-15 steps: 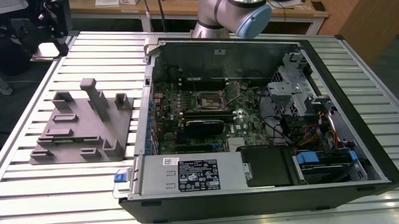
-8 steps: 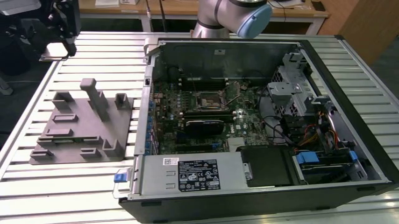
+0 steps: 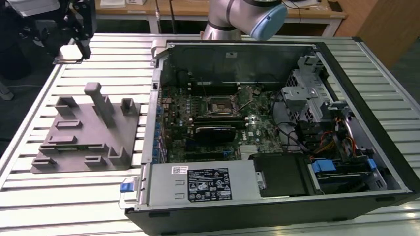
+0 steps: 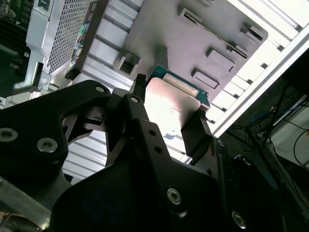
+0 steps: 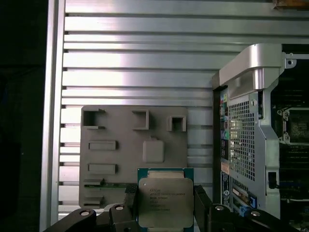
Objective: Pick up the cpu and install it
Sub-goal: 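Pick up the cpu and move it towards the insertion slot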
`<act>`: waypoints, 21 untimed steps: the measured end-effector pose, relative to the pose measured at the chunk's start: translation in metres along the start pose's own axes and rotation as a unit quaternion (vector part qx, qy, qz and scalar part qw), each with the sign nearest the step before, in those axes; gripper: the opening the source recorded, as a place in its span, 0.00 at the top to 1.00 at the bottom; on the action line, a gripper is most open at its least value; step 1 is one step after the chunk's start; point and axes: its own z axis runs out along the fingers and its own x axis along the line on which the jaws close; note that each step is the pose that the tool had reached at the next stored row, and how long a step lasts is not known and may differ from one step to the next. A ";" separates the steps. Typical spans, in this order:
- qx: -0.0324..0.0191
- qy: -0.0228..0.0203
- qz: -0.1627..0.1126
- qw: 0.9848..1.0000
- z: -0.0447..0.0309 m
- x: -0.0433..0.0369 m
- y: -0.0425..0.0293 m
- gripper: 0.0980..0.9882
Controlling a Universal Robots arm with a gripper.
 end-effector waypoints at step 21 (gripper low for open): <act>0.000 0.000 0.000 1.000 0.0004 -0.0467 0.0003 0.50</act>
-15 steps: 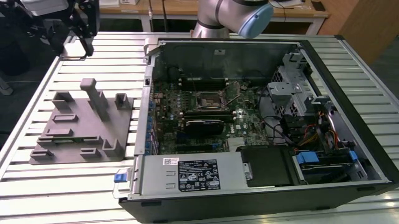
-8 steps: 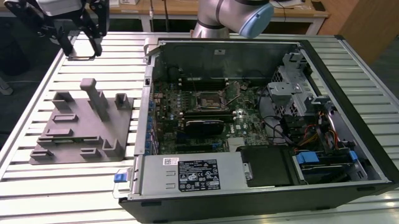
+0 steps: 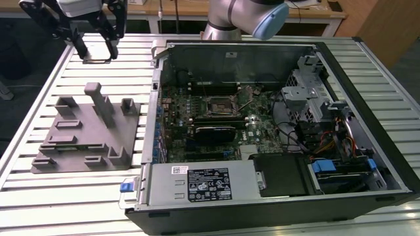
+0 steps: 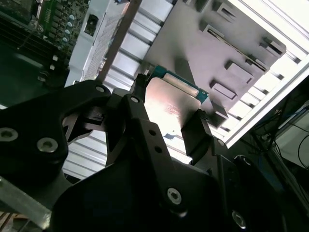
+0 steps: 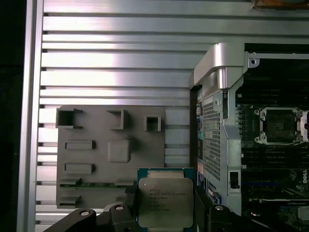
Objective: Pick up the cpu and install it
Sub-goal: 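Pick up the cpu and move it towards the insertion slot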
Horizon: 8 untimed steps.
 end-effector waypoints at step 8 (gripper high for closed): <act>0.000 0.000 0.000 1.000 0.0001 -0.0188 0.0001 0.50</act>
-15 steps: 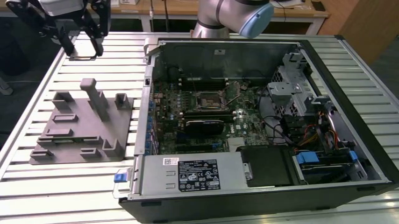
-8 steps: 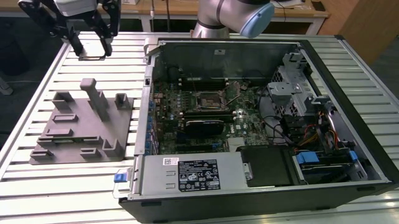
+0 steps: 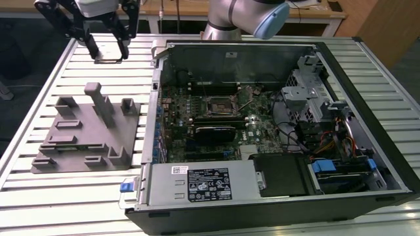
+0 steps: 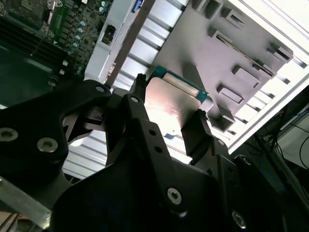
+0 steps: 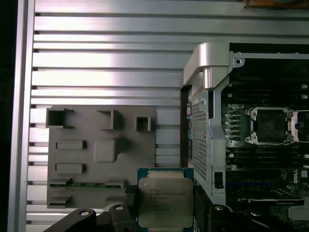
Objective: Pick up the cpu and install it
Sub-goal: 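Pick up the cpu and move it towards the insertion slot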
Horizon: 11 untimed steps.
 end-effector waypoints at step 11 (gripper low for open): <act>0.000 0.000 0.000 1.000 0.0003 -0.0270 0.0002 0.50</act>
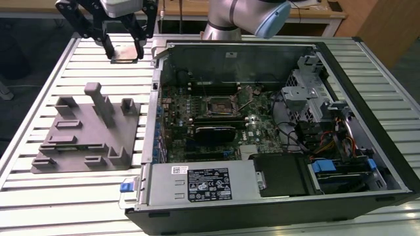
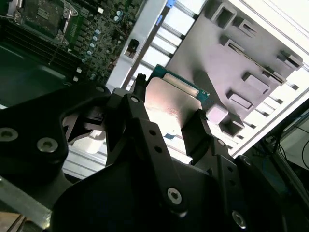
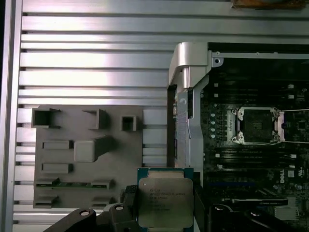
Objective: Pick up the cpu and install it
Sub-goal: 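Pick up the cpu and move it towards the insertion slot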
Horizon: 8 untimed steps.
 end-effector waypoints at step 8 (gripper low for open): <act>0.000 0.000 0.000 1.000 0.0002 -0.0207 0.0001 0.50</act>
